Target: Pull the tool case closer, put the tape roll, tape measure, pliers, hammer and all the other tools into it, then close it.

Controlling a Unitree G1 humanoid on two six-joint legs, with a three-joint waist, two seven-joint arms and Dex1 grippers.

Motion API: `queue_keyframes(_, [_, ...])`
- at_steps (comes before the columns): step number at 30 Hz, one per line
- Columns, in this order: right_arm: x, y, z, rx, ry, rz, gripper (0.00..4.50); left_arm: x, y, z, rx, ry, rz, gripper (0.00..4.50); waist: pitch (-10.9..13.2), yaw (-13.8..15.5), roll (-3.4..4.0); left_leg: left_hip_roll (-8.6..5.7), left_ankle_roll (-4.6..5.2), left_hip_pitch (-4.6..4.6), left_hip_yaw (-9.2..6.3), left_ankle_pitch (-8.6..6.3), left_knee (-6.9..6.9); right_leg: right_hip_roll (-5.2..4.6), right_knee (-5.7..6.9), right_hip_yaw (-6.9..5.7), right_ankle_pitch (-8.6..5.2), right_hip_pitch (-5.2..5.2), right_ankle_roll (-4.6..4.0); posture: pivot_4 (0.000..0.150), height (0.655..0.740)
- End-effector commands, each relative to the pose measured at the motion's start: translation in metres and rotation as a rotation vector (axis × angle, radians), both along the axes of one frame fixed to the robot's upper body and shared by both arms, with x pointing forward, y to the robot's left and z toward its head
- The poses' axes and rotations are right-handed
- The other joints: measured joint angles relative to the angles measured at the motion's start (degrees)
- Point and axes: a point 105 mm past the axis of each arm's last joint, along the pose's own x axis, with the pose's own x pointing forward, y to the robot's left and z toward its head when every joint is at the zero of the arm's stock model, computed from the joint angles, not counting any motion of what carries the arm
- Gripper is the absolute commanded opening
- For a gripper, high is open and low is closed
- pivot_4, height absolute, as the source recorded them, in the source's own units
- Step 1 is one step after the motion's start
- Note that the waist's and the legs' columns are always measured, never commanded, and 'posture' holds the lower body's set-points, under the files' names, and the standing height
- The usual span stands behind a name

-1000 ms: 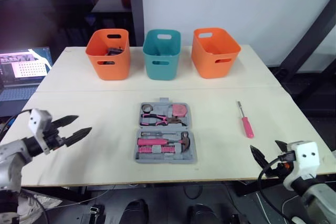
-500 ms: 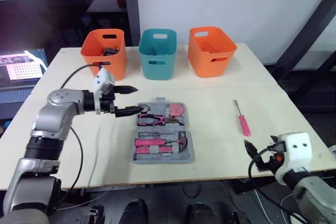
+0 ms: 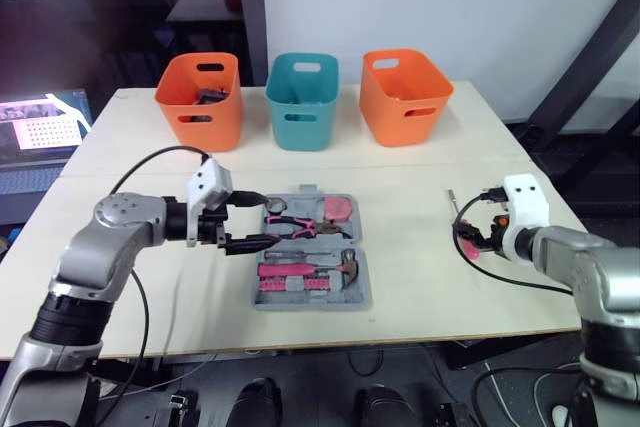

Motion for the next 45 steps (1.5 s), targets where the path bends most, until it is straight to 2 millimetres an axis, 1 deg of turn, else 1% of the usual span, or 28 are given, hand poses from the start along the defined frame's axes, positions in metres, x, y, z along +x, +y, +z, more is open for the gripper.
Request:
queue_keyframes(1, [0.018, -0.016, -0.002, -0.015, 0.009, -0.028, 4.45, -0.006, 0.004, 0.014, -0.018, -0.058, 0.03, 4.5, 0.02, 0.09, 0.01, 0.0, 0.01, 0.0, 0.01, -0.01, 0.02, 0.0, 0.01, 0.01, 0.0, 0.0, 0.0, 0.15, 0.74])
queue_keyframes(4, [0.032, -0.019, -0.014, -0.018, 0.042, -0.015, 4.45, -0.011, 0.008, 0.014, -0.024, -0.063, 0.064, 4.5, 0.03, -0.12, 0.02, 0.0, 0.02, 0.01, 0.01, -0.01, 0.03, 0.01, 0.02, 0.0, 0.02, 0.0, 0.04, 0.15, 0.74])
queue_keyframes(8, [0.049, -0.02, -0.029, -0.029, 0.071, 0.003, 4.45, -0.017, 0.014, 0.01, -0.016, -0.063, 0.1, 4.5, 0.05, -0.31, 0.06, 0.0, 0.01, 0.02, 0.0, -0.01, 0.02, 0.01, 0.04, 0.0, 0.1, -0.01, 0.19, 0.15, 0.74])
queue_keyframes(11, [0.06, -0.021, -0.033, -0.036, 0.074, 0.002, 4.45, -0.018, 0.014, 0.011, -0.023, -0.069, 0.117, 4.5, 0.07, -0.3, 0.07, 0.0, 0.01, 0.03, 0.01, -0.01, 0.04, 0.02, 0.06, 0.0, 0.11, 0.0, 0.21, 0.15, 0.74])
queue_keyframes(14, [0.072, -0.017, -0.032, -0.028, 0.061, 0.008, 4.45, -0.019, 0.016, 0.012, -0.026, -0.073, 0.132, 4.5, 0.11, -0.33, 0.13, 0.0, 0.01, 0.02, 0.01, -0.01, 0.04, 0.03, 0.06, 0.01, 0.11, 0.0, 0.22, 0.15, 0.74])
queue_keyframes(17, [0.078, -0.012, -0.036, -0.024, 0.067, 0.007, 4.45, -0.019, 0.02, 0.011, -0.015, -0.077, 0.148, 4.5, 0.12, -0.3, 0.15, 0.0, 0.01, 0.02, 0.01, -0.01, 0.03, 0.03, 0.06, 0.0, 0.12, 0.0, 0.24, 0.15, 0.74])
queue_keyframes(20, [0.079, -0.011, -0.044, -0.008, 0.09, -0.006, 4.45, -0.019, 0.023, 0.012, -0.013, -0.082, 0.164, 4.5, 0.12, -0.27, 0.16, 0.0, 0.01, 0.03, 0.01, -0.01, 0.02, 0.04, 0.07, 0.0, 0.13, 0.0, 0.25, 0.15, 0.74])
queue_keyframes(22, [0.078, -0.009, -0.05, 0.001, 0.11, -0.01, 3.91, -0.02, 0.022, 0.012, -0.013, -0.082, 0.16, 4.5, 0.12, -0.24, 0.16, 0.0, 0.01, 0.03, 0.02, -0.01, 0.04, 0.04, 0.07, 0.0, 0.13, 0.01, 0.25, 0.15, 0.74])
queue_keyframes(23, [0.078, -0.008, -0.052, 0.005, 0.115, -0.01, 3.56, -0.021, 0.022, 0.012, -0.01, -0.083, 0.161, 4.5, 0.12, -0.32, 0.16, 0.0, 0.0, 0.03, 0.02, -0.01, 0.04, 0.04, 0.06, 0.0, 0.13, 0.02, 0.26, 0.15, 0.74])
queue_keyframes(24, [0.078, -0.007, -0.054, 0.011, 0.122, -0.014, 3.15, -0.02, 0.024, 0.013, -0.009, -0.085, 0.167, 4.5, 0.12, -0.36, 0.16, 0.0, 0.0, 0.04, 0.03, -0.01, 0.05, 0.04, 0.06, 0.01, 0.14, 0.05, 0.27, 0.15, 0.74])
queue_keyframes(26, [0.076, -0.004, -0.059, 0.025, 0.138, -0.016, 2.14, -0.021, 0.025, 0.013, -0.007, -0.087, 0.173, 4.5, 0.12, -0.39, 0.16, 0.0, 0.0, 0.08, 0.02, -0.01, 0.06, 0.04, 0.06, 0.01, 0.15, 0.08, 0.29, 0.15, 0.74])
queue_keyframes(27, [0.076, -0.002, -0.06, 0.031, 0.144, -0.016, 1.71, -0.021, 0.025, 0.013, -0.006, -0.087, 0.174, 4.5, 0.12, -0.4, 0.16, 0.0, 0.0, 0.09, 0.02, -0.01, 0.05, 0.04, 0.07, 0.01, 0.15, 0.09, 0.29, 0.15, 0.74])
queue_keyframes(28, [0.076, -0.001, -0.06, 0.034, 0.143, -0.012, 1.07, -0.022, 0.025, 0.013, -0.006, -0.085, 0.174, 4.5, 0.12, -0.4, 0.16, 0.01, 0.0, 0.1, 0.02, -0.01, 0.05, 0.04, 0.07, 0.01, 0.15, 0.09, 0.29, 0.15, 0.74])
queue_keyframes(30, [0.077, 0.002, -0.058, 0.044, 0.14, -0.002, 0.38, -0.022, 0.026, 0.012, -0.004, -0.083, 0.175, 4.5, 0.12, -0.42, 0.16, 0.01, 0.0, 0.11, 0.02, -0.01, 0.05, 0.04, 0.07, 0.01, 0.15, 0.09, 0.29, 0.15, 0.74])
queue_keyframes(33, [0.077, 0.001, -0.054, 0.051, 0.146, 0.002, 0.38, -0.021, 0.026, 0.013, -0.008, -0.081, 0.174, 4.5, 0.12, -0.41, 0.16, 0.01, 0.0, 0.11, 0.02, -0.01, 0.05, 0.04, 0.07, 0.01, 0.15, 0.1, 0.29, 0.15, 0.74])
queue_keyframes(35, [0.076, 0.004, -0.051, 0.06, 0.16, 0.021, 0.38, -0.021, 0.026, 0.013, -0.007, -0.078, 0.172, 4.5, 0.12, -0.4, 0.16, 0.01, 0.0, 0.11, 0.02, -0.01, 0.04, 0.04, 0.07, 0.01, 0.15, 0.1, 0.29, 0.15, 0.74])
queue_keyframes(38, [0.071, 0.015, -0.042, 0.087, 0.173, 0.05, 0.38, -0.021, 0.029, 0.011, -0.001, -0.072, 0.176, 4.5, 0.12, -0.34, 0.16, 0.01, 0.0, 0.11, 0.02, -0.01, 0.04, 0.05, 0.09, 0.01, 0.15, 0.09, 0.29, 0.15, 0.74])
queue_keyframes(41, [0.056, 0.041, -0.032, 0.125, 0.172, 0.089, 0.38, -0.023, 0.029, 0.009, 0.0, -0.06, 0.176, 4.5, 0.13, -0.16, 0.17, 0.02, 0.0, 0.09, 0.0, -0.01, 0.01, 0.04, 0.13, 0.0, 0.16, 0.06, 0.3, 0.15, 0.74])
queue_keyframes(45, [0.027, 0.074, -0.029, 0.147, 0.176, 0.132, 0.38, -0.024, 0.03, 0.006, 0.001, -0.047, 0.173, 4.5, 0.13, -0.18, 0.18, 0.03, 0.0, 0.09, -0.01, -0.01, 0.0, 0.05, 0.25, 0.0, 0.16, -0.02, 0.31, 0.15, 0.74])
